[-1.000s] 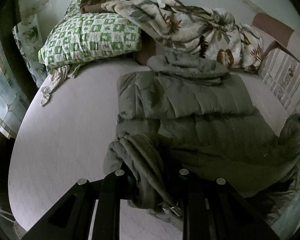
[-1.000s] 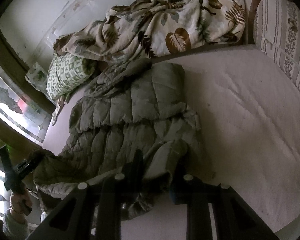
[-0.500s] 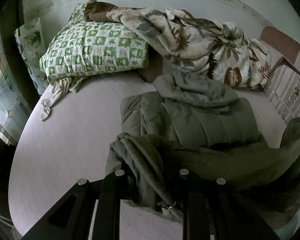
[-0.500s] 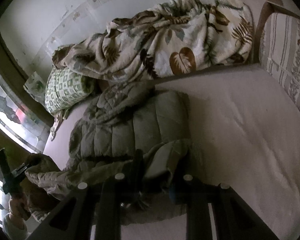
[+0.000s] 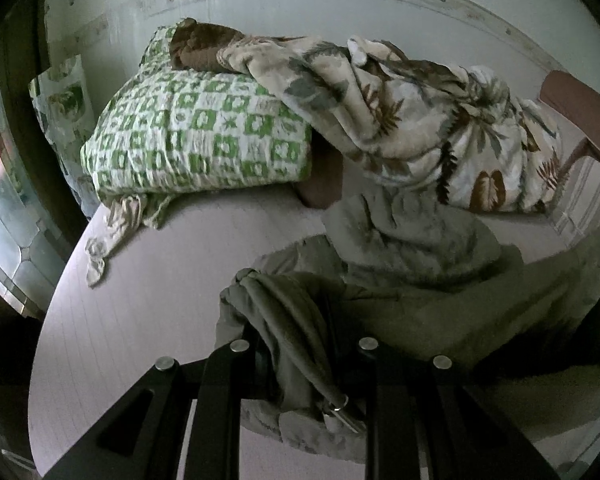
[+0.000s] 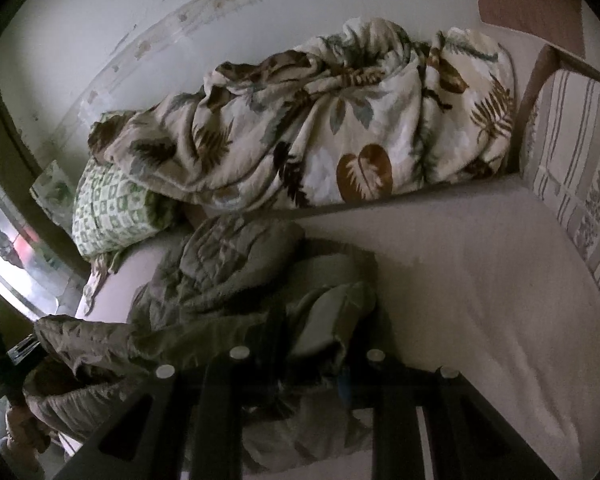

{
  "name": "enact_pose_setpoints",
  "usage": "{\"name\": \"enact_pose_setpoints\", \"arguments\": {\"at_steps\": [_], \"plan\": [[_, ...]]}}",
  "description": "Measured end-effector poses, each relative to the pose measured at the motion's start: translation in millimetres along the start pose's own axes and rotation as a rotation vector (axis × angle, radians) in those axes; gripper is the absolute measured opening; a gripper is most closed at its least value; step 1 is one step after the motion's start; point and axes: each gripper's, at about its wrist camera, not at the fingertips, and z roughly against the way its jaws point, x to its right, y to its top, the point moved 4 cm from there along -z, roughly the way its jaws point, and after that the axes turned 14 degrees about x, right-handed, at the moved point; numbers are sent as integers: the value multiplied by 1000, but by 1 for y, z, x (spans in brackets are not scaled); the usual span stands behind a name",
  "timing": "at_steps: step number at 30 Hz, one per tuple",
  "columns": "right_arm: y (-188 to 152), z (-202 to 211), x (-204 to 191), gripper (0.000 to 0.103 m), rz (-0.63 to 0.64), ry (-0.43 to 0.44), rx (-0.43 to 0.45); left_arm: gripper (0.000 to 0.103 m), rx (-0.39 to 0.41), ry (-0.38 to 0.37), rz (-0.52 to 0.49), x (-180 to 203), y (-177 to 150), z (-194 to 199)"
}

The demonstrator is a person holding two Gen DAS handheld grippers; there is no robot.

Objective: Fold large clothes

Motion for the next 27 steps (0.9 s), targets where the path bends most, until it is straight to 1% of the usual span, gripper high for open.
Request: {"name": "enact_pose_setpoints", "arguments": {"at_steps": [8,11,15,22,27], "plan": [[32,-44,0,23,8,-51,19,21,26,52,-58,3,27,-33],[41,-62,3,23,10,-75,24,21,25,69,-65,0,34,-49],[47,-84,5,23,9,-94,26,21,20,80,-60,-2,38,-71],[53,-134,0,23,64,-166,36,21,27,124,-93,5,45,-114],[61,-160,3,22,66,-178,47,21,20,136,-80,3,49,-142]]}}
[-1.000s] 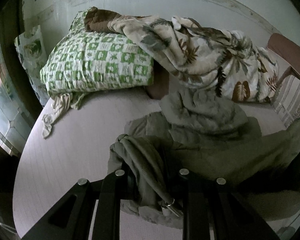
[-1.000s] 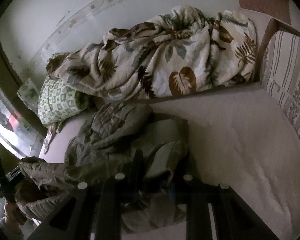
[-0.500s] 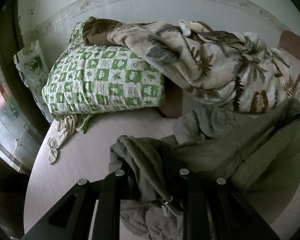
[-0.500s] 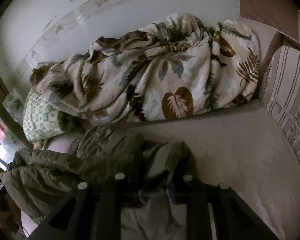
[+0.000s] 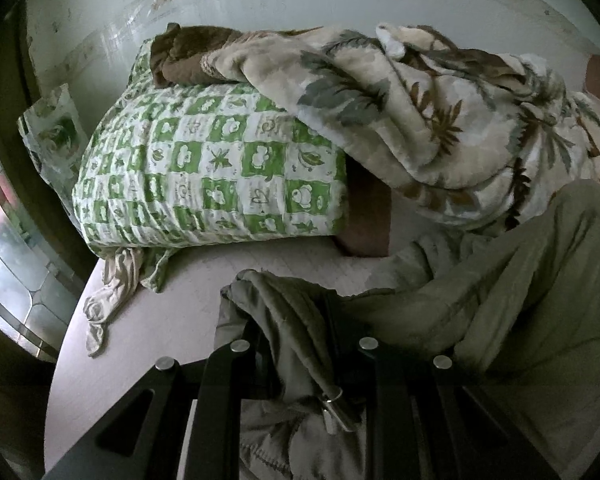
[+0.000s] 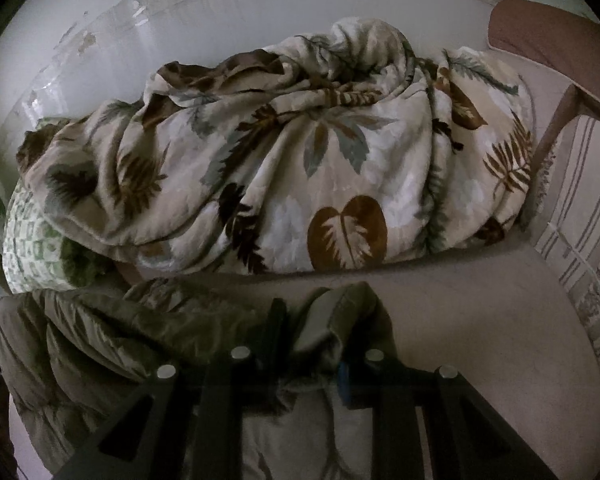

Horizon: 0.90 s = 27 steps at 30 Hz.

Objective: Fold large clothes

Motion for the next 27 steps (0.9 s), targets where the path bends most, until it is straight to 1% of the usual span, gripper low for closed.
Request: {"name": "enact_pose_setpoints", "arguments": {"at_steps": [5,9,15,19,22,27], "plan": [[-6,-30,-1,22,-7,-18,-21,21,-28,25,-11,9,-13,-34],[-23,-60,-1,22,4,-40,-66,22,-54,40,-34,16,-28,-58],[-47,-94,2,22,8,-52,-133,23,-104,43,-57,25,-50,-89],[-58,-106,2,24,2,-49,-157,24,-125,52,-76,30,-61,-99],[-61,-107,2,24,-5,-40,-168,24,-124,55,-79,29,-62,-97],[-56,-99,5,26,-21,-35,-179,26,-130,9,-20,21,-58,-92]]}}
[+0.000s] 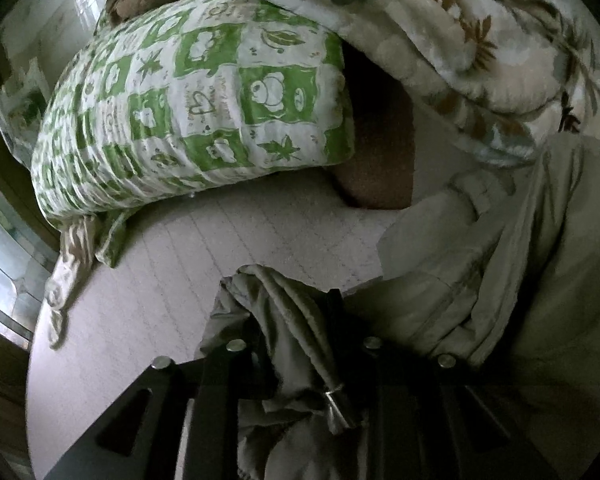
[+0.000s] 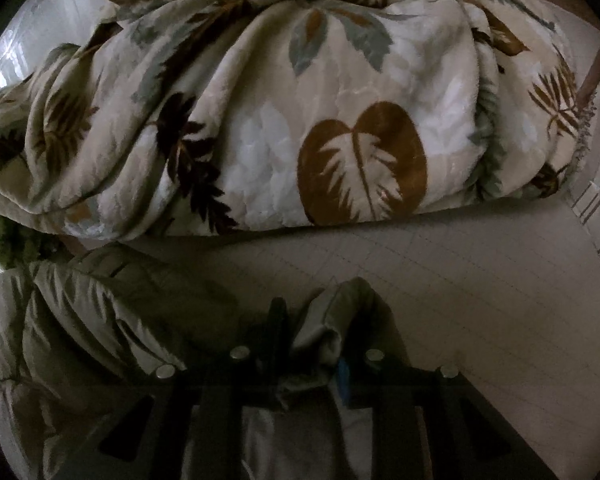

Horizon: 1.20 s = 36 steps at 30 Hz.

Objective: Fold large clothes

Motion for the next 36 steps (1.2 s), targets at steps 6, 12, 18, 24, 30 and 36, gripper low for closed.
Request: {"name": "enact_pose_setpoints", "arguments": {"at_steps": [6,12,18,24,30,36], "plan": [[8,19,4,102,-70,71,38,30,2,-52,73,-17,3,11],[7,9,7,103,-179,187,-7,33,29,-65,63,-13,10,19],[-3,19,9,103,-152,148,-11,37,19,-113,131,-23,16,24],[-9,41,7,103,-110,121,7,42,25,-166,191,-37,25,42],[-20,77,-2,103,-78,161,11,75,152,-96,193,-62,45,79],[-45,105,-24,103,-53,222,-11,75,152,-137,120,-51,33,108]]}}
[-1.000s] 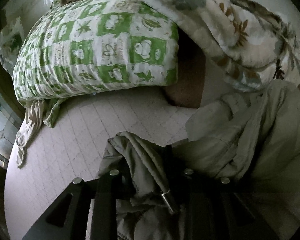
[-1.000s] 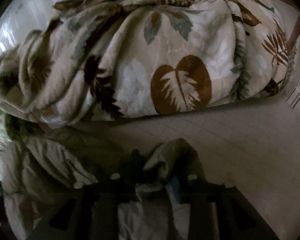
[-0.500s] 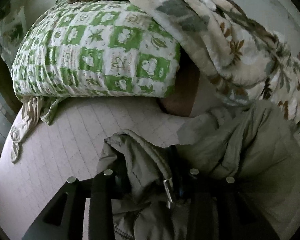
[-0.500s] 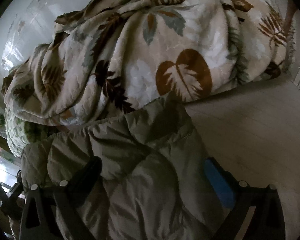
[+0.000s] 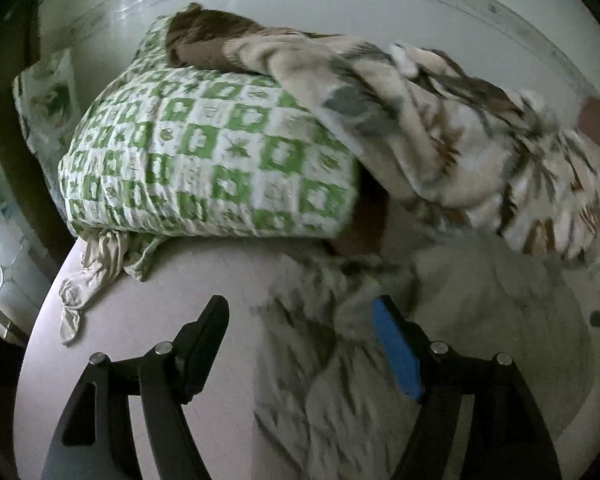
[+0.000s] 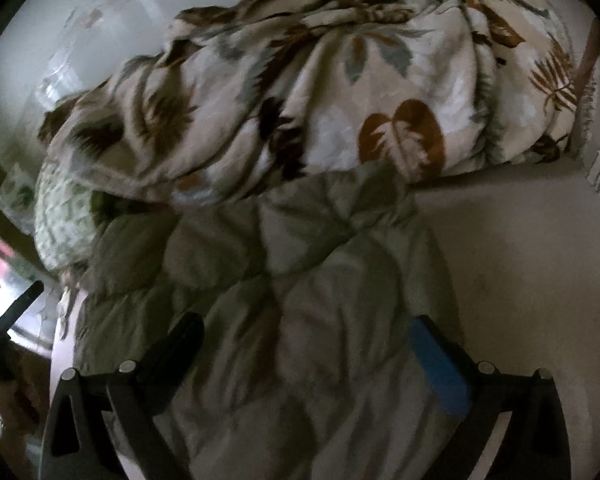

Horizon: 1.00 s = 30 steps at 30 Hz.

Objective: Fold large clothes

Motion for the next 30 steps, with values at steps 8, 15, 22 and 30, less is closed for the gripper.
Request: {"name": "enact_pose_setpoints", "arguments": {"at_steps": [8,15,22,30], "plan": [[-47,11,-30,103,121,-37,-84,75,-80,-135,-91,86,-41,20],[-62,-18,-17,103,157,-151,-153,80,-243,3,-325,150,-88,-32],[-76,-56,7,103,166,-155,-223,98,-287,33,-238,134,-108,-74],[-41,-15,-11,103,170,-146,-128,97,-178,-25,-123,109,-68,-42]]}}
